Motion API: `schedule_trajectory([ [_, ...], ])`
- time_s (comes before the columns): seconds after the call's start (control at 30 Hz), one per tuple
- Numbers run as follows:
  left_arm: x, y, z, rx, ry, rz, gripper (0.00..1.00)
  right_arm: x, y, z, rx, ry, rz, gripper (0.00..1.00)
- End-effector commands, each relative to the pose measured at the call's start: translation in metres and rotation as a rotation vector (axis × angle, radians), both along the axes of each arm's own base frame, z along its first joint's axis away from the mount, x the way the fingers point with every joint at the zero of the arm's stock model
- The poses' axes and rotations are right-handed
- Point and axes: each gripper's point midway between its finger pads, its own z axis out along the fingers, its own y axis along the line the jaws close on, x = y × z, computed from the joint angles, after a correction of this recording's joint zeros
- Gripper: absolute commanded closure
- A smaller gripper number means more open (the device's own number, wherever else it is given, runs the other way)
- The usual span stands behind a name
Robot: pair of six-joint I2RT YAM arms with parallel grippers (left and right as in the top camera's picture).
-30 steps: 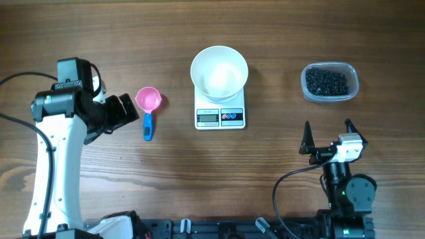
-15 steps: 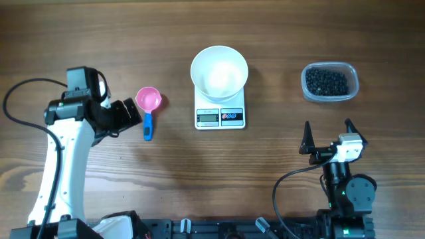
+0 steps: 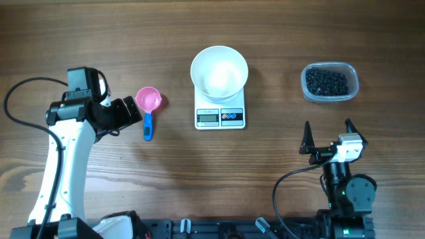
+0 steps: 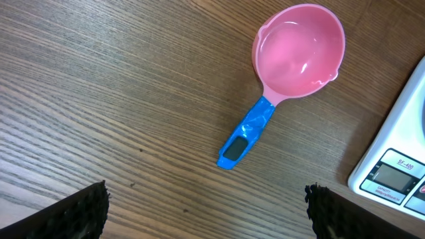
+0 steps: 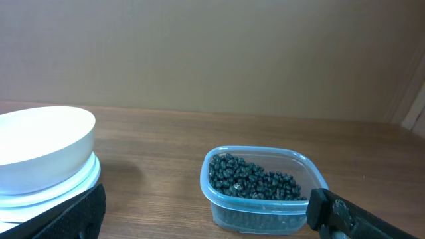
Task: Scoop item into bowl and weigh 150g on scale
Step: 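Position the open left gripper above the scoop's blue handle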
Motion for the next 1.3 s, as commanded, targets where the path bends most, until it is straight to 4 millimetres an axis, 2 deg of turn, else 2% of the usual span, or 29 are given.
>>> schedule_trajectory([
  [0.0, -0.001, 0.003, -0.005, 0.014, 0.015, -0.010, 0.00, 0.000, -0.002, 0.000, -0.002, -0.001, -0.011, 0.00],
  [0.4, -0.002, 0.004, -0.030, -0.001, 0.103, -0.008, 0.00, 0.000, -0.002, 0.000, -0.002, -0.001, -0.011, 0.00],
  [0.8, -0.008, 0.032, -0.028, -0.094, 0.091, 0.125, 0.00, 0.000, -0.002, 0.000, -0.002, -0.001, -0.011, 0.00],
  [1.0, -0.007, 0.023, -0.028, -0.139, 0.077, 0.063, 0.00, 0.000, -0.002, 0.000, -0.002, -0.001, -0.011, 0.00],
  [1.27, -0.016, 0.019, -0.040, -0.152, 0.107, 0.064, 0.00, 0.000, -0.002, 0.000, -0.002, -0.001, -0.011, 0.00],
])
